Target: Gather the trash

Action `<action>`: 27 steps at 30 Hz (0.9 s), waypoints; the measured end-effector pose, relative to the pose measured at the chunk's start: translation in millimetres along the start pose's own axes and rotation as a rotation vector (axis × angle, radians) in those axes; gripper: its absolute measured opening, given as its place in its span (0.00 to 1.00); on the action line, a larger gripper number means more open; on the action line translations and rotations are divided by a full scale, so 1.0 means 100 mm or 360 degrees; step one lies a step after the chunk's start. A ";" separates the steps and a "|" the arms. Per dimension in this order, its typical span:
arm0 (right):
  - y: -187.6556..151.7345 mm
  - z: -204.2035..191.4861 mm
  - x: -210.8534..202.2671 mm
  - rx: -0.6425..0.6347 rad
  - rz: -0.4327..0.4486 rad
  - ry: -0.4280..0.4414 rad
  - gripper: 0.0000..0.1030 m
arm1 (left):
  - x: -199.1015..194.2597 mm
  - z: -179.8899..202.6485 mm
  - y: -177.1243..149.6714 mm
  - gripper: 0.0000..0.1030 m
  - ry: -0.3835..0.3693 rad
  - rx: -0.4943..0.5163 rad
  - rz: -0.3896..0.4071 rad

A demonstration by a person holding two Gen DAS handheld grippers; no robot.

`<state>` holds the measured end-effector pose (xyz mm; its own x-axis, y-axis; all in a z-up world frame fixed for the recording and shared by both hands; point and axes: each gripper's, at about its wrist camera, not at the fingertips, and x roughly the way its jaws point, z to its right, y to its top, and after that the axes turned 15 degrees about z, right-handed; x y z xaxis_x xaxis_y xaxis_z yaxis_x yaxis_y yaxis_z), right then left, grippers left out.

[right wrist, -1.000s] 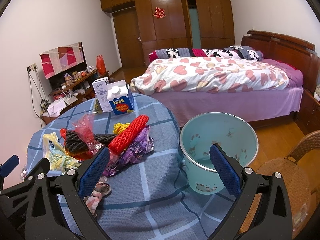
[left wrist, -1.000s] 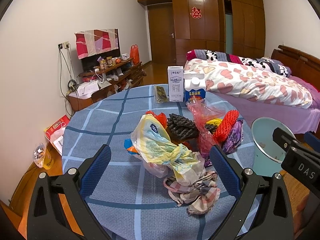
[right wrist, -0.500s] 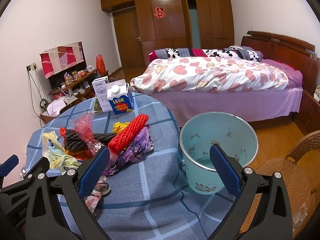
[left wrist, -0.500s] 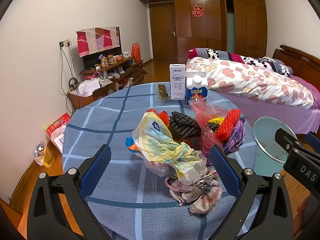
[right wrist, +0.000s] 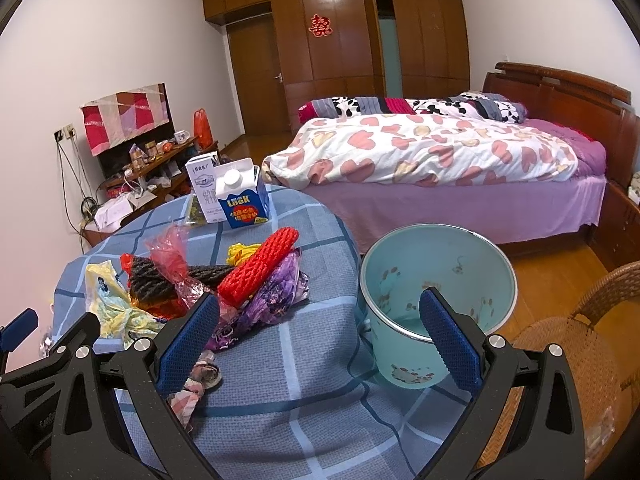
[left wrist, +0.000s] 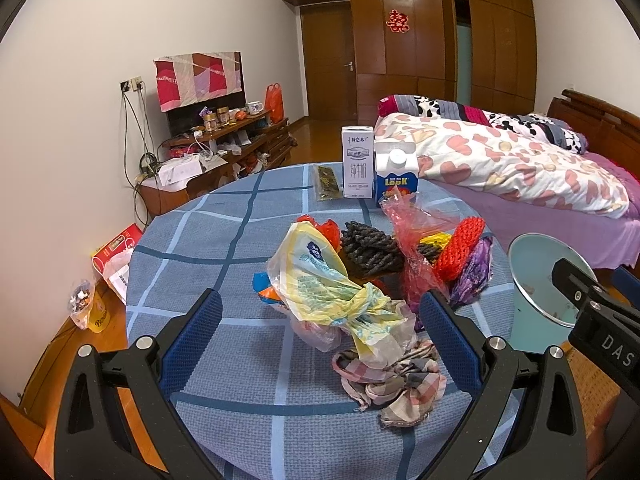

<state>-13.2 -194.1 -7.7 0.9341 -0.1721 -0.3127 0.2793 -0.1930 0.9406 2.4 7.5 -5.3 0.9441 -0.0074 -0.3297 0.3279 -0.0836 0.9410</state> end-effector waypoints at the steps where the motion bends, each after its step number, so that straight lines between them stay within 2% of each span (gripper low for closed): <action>1: 0.00 0.00 0.00 -0.0001 0.0000 0.0001 0.95 | 0.00 0.00 0.00 0.94 0.0000 0.0001 0.0000; 14: -0.01 -0.01 0.00 -0.0005 -0.0004 -0.0008 0.95 | 0.01 0.08 0.02 0.94 0.0035 0.0061 -0.0012; 27: -0.04 -0.02 0.02 -0.0011 -0.0009 0.0000 0.95 | 0.07 0.08 -0.02 0.94 0.0016 0.0044 -0.0043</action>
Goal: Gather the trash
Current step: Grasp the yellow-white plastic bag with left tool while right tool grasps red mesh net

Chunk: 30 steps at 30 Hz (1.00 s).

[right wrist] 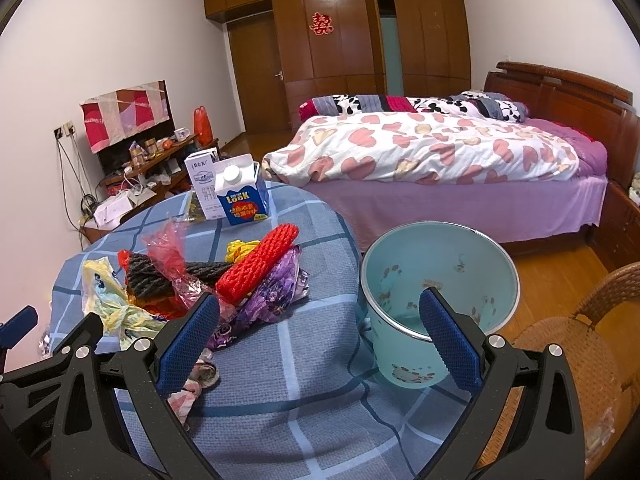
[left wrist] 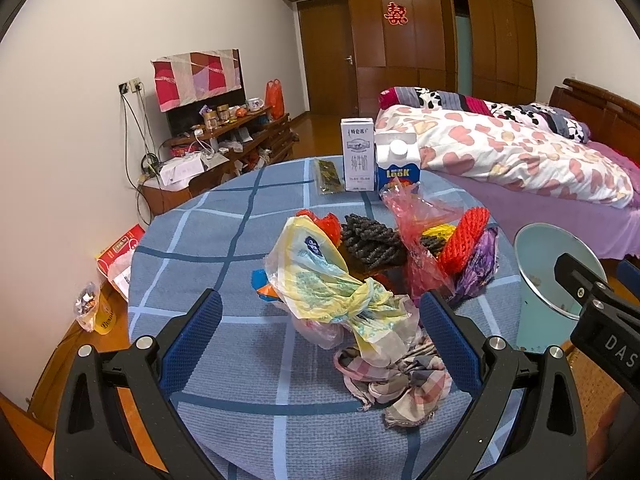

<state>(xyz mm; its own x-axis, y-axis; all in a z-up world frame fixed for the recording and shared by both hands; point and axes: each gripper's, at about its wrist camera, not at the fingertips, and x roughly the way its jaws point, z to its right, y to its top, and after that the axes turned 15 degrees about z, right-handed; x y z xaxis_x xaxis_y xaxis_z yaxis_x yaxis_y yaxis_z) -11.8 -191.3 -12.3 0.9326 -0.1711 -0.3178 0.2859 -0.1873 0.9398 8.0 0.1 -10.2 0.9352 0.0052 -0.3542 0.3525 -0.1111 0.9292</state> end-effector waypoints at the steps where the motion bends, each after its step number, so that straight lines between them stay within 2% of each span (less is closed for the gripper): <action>1: -0.01 0.00 0.01 -0.0001 -0.0004 0.0003 0.95 | 0.02 -0.01 -0.01 0.94 -0.0001 -0.0003 -0.0005; 7: -0.04 -0.02 0.10 -0.0023 -0.0012 0.0037 0.93 | 0.16 -0.11 -0.09 0.94 -0.0006 -0.0026 -0.0048; 9: -0.06 -0.01 0.16 -0.0024 -0.0028 0.0061 0.78 | 0.22 -0.19 -0.13 0.93 0.0004 -0.0032 -0.0054; 10: -0.07 0.00 0.19 -0.0020 -0.0045 0.0071 0.76 | 0.24 -0.22 -0.14 0.93 0.0004 -0.0039 -0.0058; 15: -0.07 -0.04 0.35 0.0000 -0.0078 0.0171 0.75 | 0.35 -0.43 -0.19 0.93 0.0010 -0.0097 -0.0079; 18: -0.09 -0.10 0.47 0.0011 -0.0120 0.0232 0.71 | 0.44 -0.54 -0.22 0.87 0.0004 -0.0128 -0.0115; 21: -0.13 -0.13 0.59 0.0010 -0.0155 0.0243 0.71 | 0.48 -0.62 -0.23 0.86 -0.0008 -0.0154 -0.0133; 30: -0.06 -0.18 1.01 0.0132 -0.0250 0.0273 0.71 | 0.65 -0.46 -0.02 0.87 -0.0221 -0.0285 -0.0138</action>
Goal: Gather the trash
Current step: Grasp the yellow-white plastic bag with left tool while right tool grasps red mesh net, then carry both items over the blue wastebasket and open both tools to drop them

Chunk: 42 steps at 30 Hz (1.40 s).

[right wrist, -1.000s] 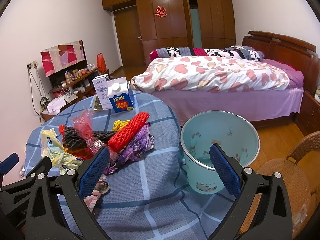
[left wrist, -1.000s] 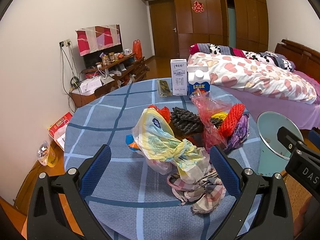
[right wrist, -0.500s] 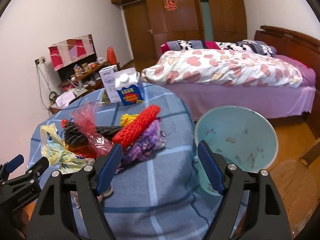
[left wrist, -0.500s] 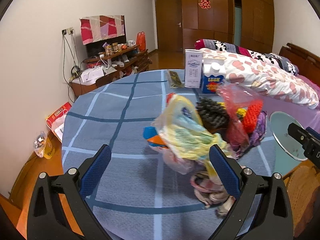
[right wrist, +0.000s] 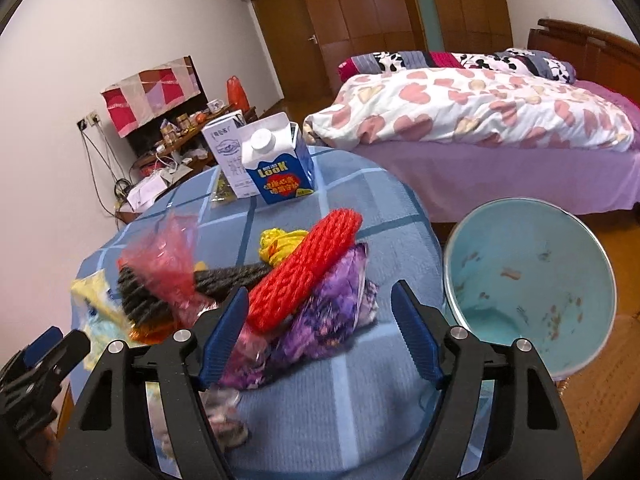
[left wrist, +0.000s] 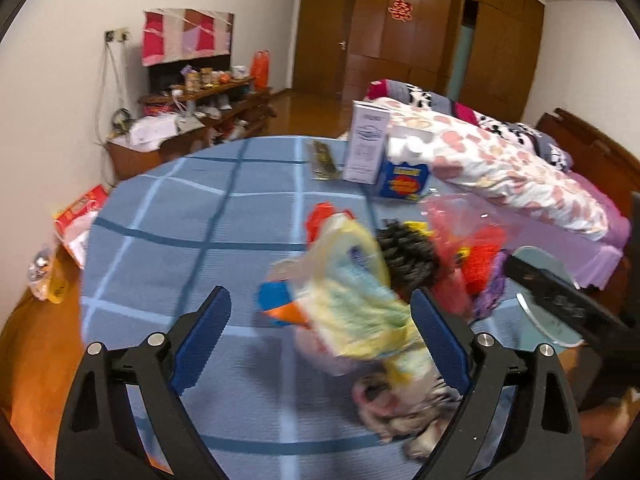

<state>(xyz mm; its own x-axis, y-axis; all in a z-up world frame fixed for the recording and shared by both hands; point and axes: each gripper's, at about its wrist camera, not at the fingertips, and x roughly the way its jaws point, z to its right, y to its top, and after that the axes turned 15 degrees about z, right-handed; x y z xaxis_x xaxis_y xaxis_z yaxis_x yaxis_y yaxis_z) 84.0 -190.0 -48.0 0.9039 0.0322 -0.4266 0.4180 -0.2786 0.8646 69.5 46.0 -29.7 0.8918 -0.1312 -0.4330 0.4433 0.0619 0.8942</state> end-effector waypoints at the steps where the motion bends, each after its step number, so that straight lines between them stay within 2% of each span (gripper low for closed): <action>1: 0.00 0.01 0.04 0.0017 -0.0010 0.0006 0.71 | 0.03 0.02 0.00 0.87 -0.0010 0.0000 -0.0012; 4: 0.00 0.01 0.21 0.0060 -0.0075 0.0024 0.68 | 0.21 0.14 -0.06 0.83 -0.0026 0.0019 -0.0069; 8: -0.03 0.00 0.39 0.0089 -0.0139 0.0035 0.54 | 0.35 0.16 -0.12 0.61 -0.0052 -0.0003 -0.0114; 9: -0.04 -0.01 0.44 0.0091 -0.0150 0.0043 0.51 | 0.37 0.16 -0.12 0.59 -0.0057 -0.0011 -0.0119; 11: -0.04 -0.01 0.51 0.0093 -0.0167 0.0058 0.39 | 0.42 0.16 -0.11 0.42 -0.0090 -0.0027 -0.0115; 12: -0.04 -0.01 0.52 0.0096 -0.0172 0.0068 0.25 | 0.43 0.16 -0.10 0.40 -0.0101 -0.0031 -0.0111; 14: -0.03 -0.01 0.52 0.0105 -0.0172 0.0112 0.13 | 0.43 0.15 -0.08 0.38 -0.0098 -0.0035 -0.0083; 19: 0.09 -0.05 0.33 0.0095 -0.0063 0.0190 0.10 | 0.27 0.06 0.08 0.36 -0.0089 -0.0069 0.0011; 25: 0.25 -0.04 0.01 0.0127 0.0078 0.0279 0.10 | -0.08 -0.01 0.35 0.36 0.0027 -0.0011 0.0209; 29: 0.33 -0.01 -0.17 0.0123 0.0136 0.0283 0.10 | -0.14 0.05 0.45 0.36 0.0011 -0.0007 0.0241; 37: 0.39 0.33 -0.55 0.0114 0.0238 0.0173 0.10 | -0.22 0.50 0.51 0.36 -0.0140 0.0051 0.0279; 42: 0.42 0.70 -0.71 0.0131 0.0264 0.0025 0.10 | -0.15 0.93 0.53 0.36 -0.0386 0.0046 0.0268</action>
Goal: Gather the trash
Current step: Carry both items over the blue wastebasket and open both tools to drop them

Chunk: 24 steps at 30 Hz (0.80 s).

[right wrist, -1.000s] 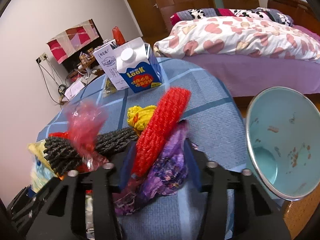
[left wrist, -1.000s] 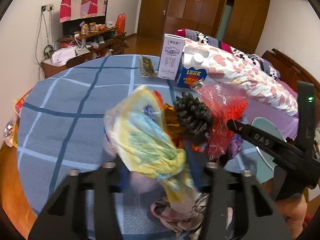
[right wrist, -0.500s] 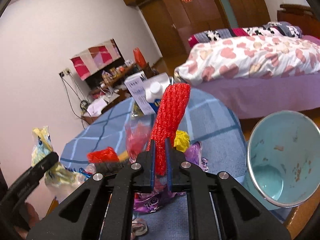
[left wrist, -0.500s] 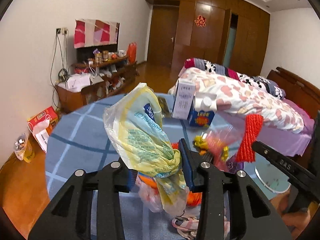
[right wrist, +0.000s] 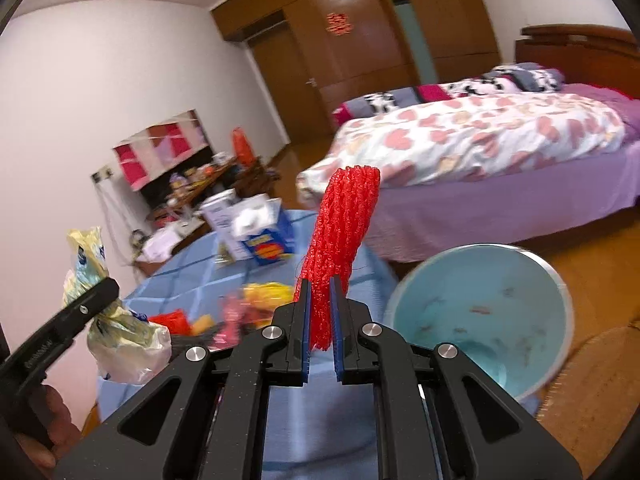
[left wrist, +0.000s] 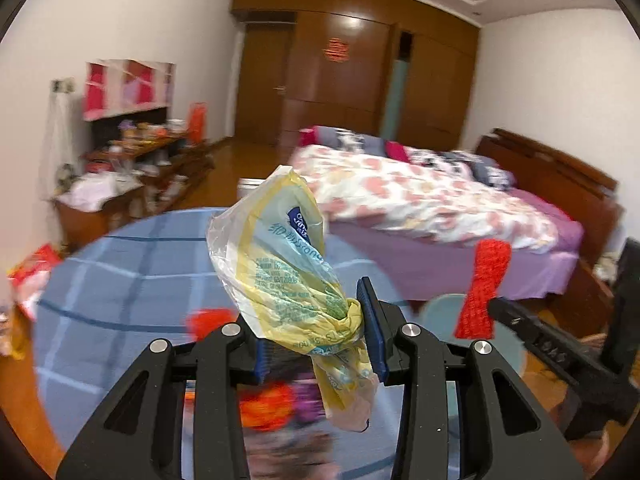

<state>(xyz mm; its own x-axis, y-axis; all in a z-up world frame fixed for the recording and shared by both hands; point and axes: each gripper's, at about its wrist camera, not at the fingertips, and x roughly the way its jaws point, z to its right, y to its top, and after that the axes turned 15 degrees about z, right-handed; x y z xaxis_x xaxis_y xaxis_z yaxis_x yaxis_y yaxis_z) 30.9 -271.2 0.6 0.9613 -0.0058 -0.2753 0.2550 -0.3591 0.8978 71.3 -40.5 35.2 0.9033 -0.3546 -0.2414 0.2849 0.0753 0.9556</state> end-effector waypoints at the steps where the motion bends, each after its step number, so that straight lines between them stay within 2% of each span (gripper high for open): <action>1: 0.01 0.08 -0.04 -0.0003 0.0010 -0.0038 0.10 | 0.05 0.07 -0.01 0.36 -0.0040 -0.0011 -0.0013; 10: -0.16 0.85 -0.19 0.0052 -0.0007 -0.0370 0.10 | 0.52 0.87 -0.26 0.36 -0.0262 0.0133 -0.0142; 17: -0.28 1.16 -0.06 0.0065 -0.0089 -0.0476 0.10 | 0.88 1.31 -0.59 0.36 -0.0349 0.0199 -0.0282; 24: -0.41 1.43 0.05 0.0114 -0.0168 -0.0526 0.10 | 1.15 1.67 -0.80 0.37 -0.0343 0.0270 -0.0359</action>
<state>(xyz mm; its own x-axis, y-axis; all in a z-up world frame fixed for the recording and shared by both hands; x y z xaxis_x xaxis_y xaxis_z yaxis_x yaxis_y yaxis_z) 10.5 -389.3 -87.0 0.8416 -0.2625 -0.4720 0.3317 -0.4385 0.8353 98.5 -242.4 -41.0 0.7302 -0.5343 -0.4258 0.3959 -0.1771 0.9011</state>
